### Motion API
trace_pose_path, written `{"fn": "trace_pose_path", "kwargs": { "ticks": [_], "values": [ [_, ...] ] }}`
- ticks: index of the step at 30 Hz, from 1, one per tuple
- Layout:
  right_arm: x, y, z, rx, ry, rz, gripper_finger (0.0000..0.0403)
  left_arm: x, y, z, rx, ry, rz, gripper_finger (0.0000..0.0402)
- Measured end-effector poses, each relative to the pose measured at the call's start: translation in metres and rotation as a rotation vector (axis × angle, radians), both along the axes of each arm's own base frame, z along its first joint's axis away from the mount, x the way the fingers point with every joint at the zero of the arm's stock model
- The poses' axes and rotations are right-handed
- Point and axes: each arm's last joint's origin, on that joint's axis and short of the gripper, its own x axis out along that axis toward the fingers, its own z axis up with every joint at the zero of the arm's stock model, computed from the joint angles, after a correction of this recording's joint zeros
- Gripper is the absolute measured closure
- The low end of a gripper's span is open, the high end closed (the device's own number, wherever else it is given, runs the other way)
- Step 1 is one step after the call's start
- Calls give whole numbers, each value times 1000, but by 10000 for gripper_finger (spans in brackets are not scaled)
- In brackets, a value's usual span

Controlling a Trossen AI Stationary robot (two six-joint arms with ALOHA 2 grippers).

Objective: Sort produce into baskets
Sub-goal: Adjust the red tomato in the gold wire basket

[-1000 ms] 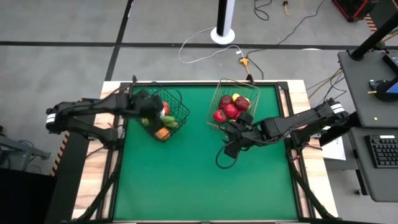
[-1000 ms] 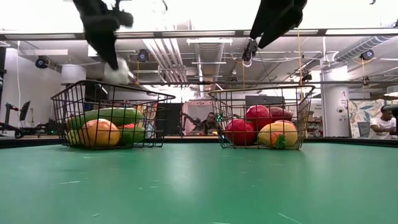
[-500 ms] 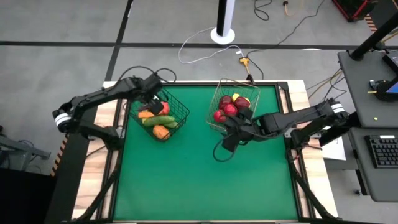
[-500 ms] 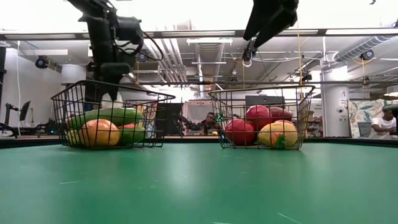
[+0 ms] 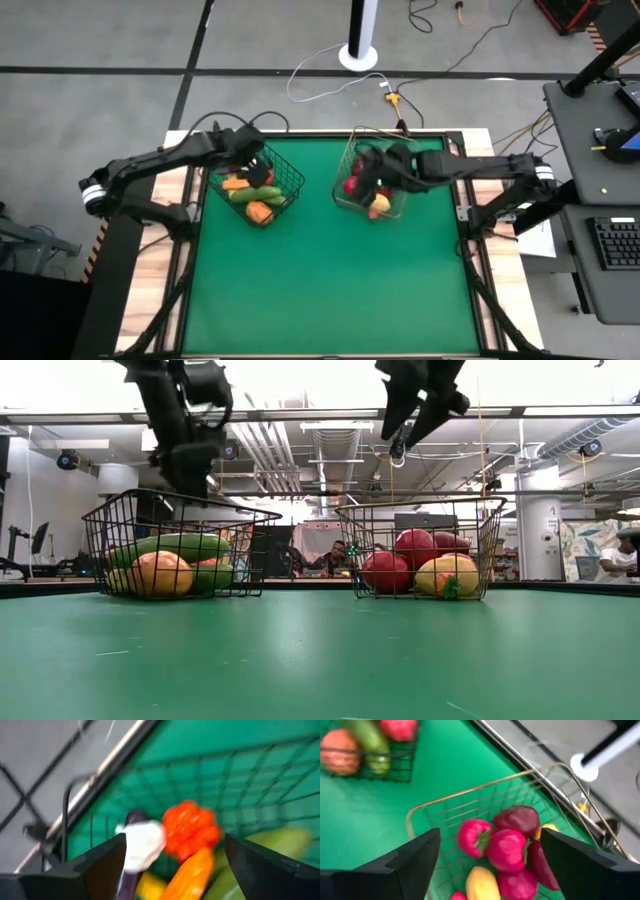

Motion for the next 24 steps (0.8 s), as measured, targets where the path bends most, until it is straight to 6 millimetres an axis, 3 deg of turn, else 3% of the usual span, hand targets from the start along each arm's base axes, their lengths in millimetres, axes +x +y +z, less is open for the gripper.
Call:
{"fn": "trace_pose_path", "kwargs": {
  "ticks": [5, 11, 18, 24],
  "values": [
    [-2, -39, -7, 111, -5, -91, 128, 5, -24, 26, 100, -185, -115, 87],
    [8, -80, -40, 228, 98, -124, 253, -2, -46, 50, 188, -323, -205, 87],
    [19, -88, -64, 255, 186, -111, 383, -15, -52, 49, 216, -351, -214, 87],
    [23, -92, -75, 249, 227, -123, 390, -24, -56, 37, 196, -394, -221, 86]
  ]
}}
